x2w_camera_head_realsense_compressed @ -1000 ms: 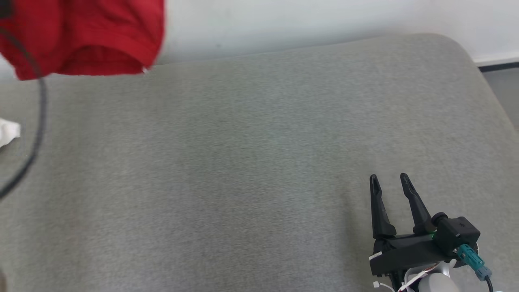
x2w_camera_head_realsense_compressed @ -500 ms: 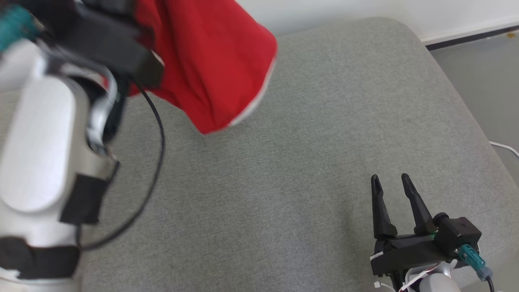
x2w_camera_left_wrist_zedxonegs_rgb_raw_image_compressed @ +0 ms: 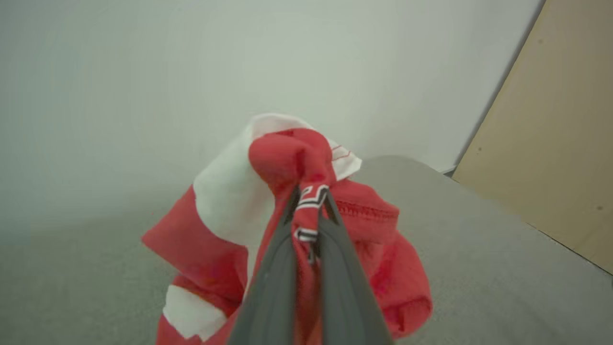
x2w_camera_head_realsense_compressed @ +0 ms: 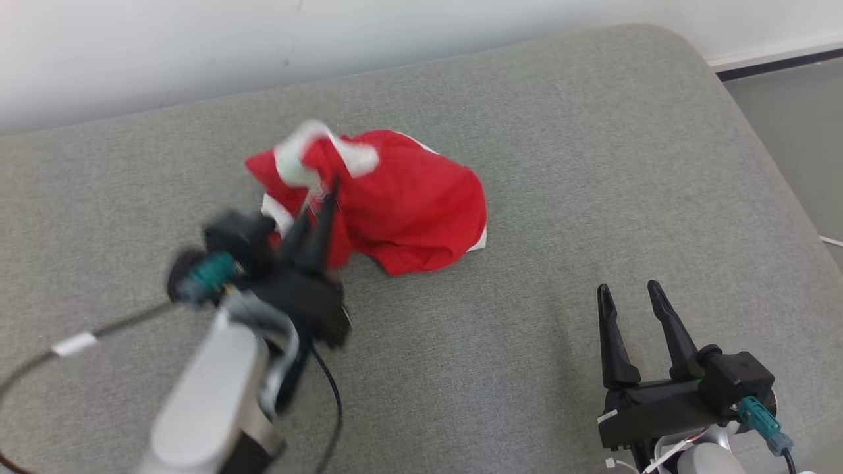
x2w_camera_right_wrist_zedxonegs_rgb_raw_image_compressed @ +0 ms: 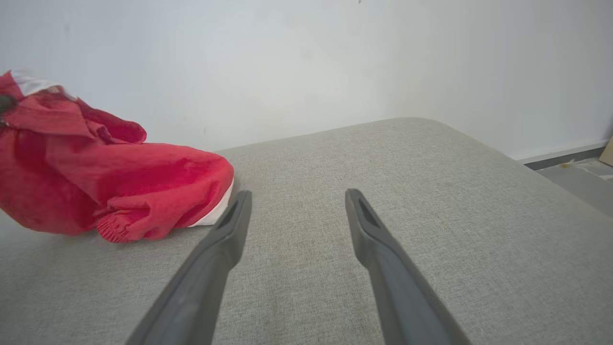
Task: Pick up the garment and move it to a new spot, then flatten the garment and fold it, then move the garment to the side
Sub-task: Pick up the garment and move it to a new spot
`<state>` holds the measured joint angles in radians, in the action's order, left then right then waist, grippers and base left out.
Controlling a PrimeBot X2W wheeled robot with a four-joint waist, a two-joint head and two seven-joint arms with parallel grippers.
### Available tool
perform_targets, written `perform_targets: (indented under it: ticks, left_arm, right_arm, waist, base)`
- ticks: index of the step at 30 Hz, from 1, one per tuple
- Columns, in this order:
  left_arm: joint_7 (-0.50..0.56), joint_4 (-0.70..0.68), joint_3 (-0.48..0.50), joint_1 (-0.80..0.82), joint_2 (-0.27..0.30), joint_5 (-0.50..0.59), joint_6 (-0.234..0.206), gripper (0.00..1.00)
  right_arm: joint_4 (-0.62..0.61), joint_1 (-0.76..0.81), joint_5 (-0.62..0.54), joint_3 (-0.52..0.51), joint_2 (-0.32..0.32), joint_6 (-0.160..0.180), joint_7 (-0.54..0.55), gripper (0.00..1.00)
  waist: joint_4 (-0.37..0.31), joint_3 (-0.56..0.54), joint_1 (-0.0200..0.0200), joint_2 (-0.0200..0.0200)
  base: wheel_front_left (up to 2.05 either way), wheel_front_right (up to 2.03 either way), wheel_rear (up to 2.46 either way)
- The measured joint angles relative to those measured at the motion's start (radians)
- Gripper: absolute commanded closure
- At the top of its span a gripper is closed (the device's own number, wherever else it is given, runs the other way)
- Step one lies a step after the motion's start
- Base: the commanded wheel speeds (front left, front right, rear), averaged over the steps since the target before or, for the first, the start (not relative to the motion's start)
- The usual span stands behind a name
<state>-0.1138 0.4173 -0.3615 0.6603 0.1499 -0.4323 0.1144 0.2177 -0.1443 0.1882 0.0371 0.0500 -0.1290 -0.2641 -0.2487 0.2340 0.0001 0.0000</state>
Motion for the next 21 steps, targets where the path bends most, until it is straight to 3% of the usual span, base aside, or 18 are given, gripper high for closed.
perform_targets:
  ticks: [10,11,12,21]
  left_arm:
    - [-0.073,0.194,-0.112,-0.136,-0.068,-0.04,0.01,1.0]
    - [-0.084,0.202,-0.119,-0.136,-0.072,-0.043,0.01,0.29]
    - [-0.105,0.206,-0.131,-0.133,-0.078,-0.049,0.01,0.0]
    - [-0.146,0.096,-0.102,-0.134,-0.066,-0.045,0.002,0.0]
  right_arm:
    - [0.009,0.001,-0.017,0.01,0.0,0.0,0.0,0.0]
    - [0.009,0.002,-0.017,0.009,0.0,0.0,0.0,0.0]
    - [0.009,0.004,-0.019,0.008,0.0,0.0,0.0,0.0]
    - [0.021,0.055,-0.024,-0.013,0.0,0.0,0.0,0.0]
  waist:
    - [0.04,-0.019,0.0,0.0]
    - [0.044,-0.023,0.0,0.0]
    - [0.052,-0.032,0.0,0.0]
    - [0.096,-0.104,-0.0001,0.0]
  base:
    - [0.0,0.0,0.0]
    - [0.0,0.0,0.0]
    - [0.0,0.0,0.0]
    - [0.0,0.0,0.0]
